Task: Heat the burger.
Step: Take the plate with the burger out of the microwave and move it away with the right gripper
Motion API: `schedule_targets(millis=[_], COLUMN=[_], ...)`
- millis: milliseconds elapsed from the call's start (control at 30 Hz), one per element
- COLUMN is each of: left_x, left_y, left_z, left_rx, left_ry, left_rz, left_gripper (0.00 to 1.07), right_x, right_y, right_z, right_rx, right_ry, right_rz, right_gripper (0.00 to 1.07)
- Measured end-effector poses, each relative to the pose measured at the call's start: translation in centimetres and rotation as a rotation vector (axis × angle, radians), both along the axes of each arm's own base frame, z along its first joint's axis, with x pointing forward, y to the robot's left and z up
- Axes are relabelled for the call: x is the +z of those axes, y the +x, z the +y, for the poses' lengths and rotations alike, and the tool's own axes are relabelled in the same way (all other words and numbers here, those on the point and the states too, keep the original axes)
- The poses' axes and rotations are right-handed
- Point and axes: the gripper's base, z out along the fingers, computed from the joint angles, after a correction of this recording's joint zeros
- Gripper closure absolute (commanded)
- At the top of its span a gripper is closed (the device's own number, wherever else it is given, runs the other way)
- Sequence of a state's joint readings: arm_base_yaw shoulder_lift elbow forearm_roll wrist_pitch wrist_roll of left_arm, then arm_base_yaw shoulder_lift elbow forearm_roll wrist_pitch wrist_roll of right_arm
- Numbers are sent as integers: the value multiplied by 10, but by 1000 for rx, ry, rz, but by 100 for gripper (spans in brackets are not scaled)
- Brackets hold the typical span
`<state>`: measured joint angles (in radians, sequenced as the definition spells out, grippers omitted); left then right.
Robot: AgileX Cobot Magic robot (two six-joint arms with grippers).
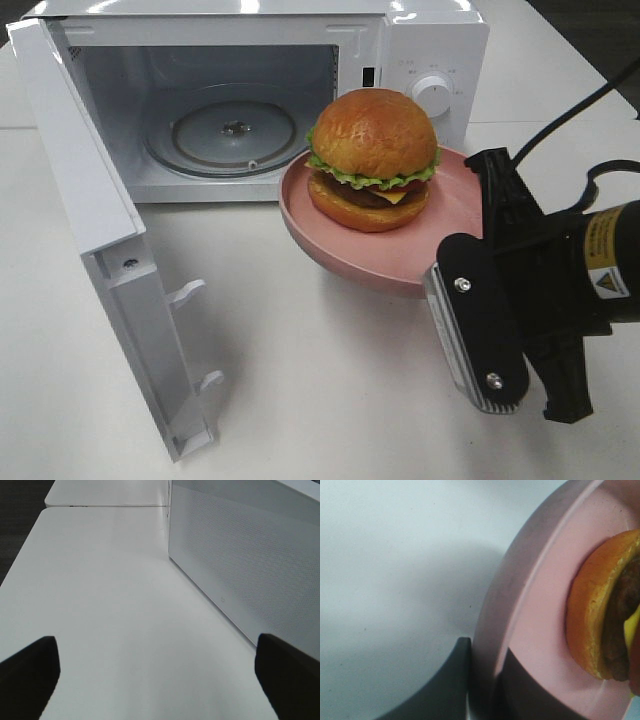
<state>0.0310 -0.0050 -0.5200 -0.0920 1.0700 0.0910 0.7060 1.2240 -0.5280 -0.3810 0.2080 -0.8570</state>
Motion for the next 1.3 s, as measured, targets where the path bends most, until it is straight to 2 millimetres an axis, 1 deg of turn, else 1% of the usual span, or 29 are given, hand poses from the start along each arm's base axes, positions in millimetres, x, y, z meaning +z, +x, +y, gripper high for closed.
schedule_targets(millis=[33,133,200,267,300,333,467,567,633,667,700,767,900,1100,1233,1267,1300], left_x=[0,0,0,0,0,0,0,0,0,0,0,0,0,0,0,0,0], left_y=[0,0,0,0,0,0,0,0,0,0,0,0,0,0,0,0,0], left_z=[0,0,0,0,0,0,0,0,0,0,0,0,0,0,0,0,0], left_rx=[0,0,0,0,0,0,0,0,0,0,0,0,0,0,0,0,0], left_ry=[0,0,0,0,0,0,0,0,0,0,0,0,0,0,0,0,0], left_rz=[0,0,0,0,0,0,0,0,0,0,0,0,0,0,0,0,0], left_gripper=[8,8,8,8,8,8,8,8,8,8,8,8,8,8,8,8,8], right_x=[3,4,8,10,12,12,17,17,21,21,22,23,26,27,26,26,25], right_y=[-5,-7,-18,-20,-25,-25,-36,-38,-46,-46,-49,-50,-57,-58,-59,-59,-59], right_z=[-5,-8,-18,-21,-26,-26,-39,-41,-50,-50,-55,-56,-66,-73,-79,-79,-82], right_rx=[-6,-9,-20,-23,-32,-32,-58,-64,-100,-100,-122,-135,-184,-239,-337,-337,-387], right_ry=[0,0,1,2,-5,-5,-17,-18,-7,-7,-10,-5,-26,-44,-58,-58,-57], right_rz=[-6,-9,-21,-26,-30,-30,-36,-37,-51,-51,-49,-47,-45,-47,-23,-23,-18], right_gripper=[107,107,107,107,107,107,107,107,107,107,107,107,107,107,107,107,107])
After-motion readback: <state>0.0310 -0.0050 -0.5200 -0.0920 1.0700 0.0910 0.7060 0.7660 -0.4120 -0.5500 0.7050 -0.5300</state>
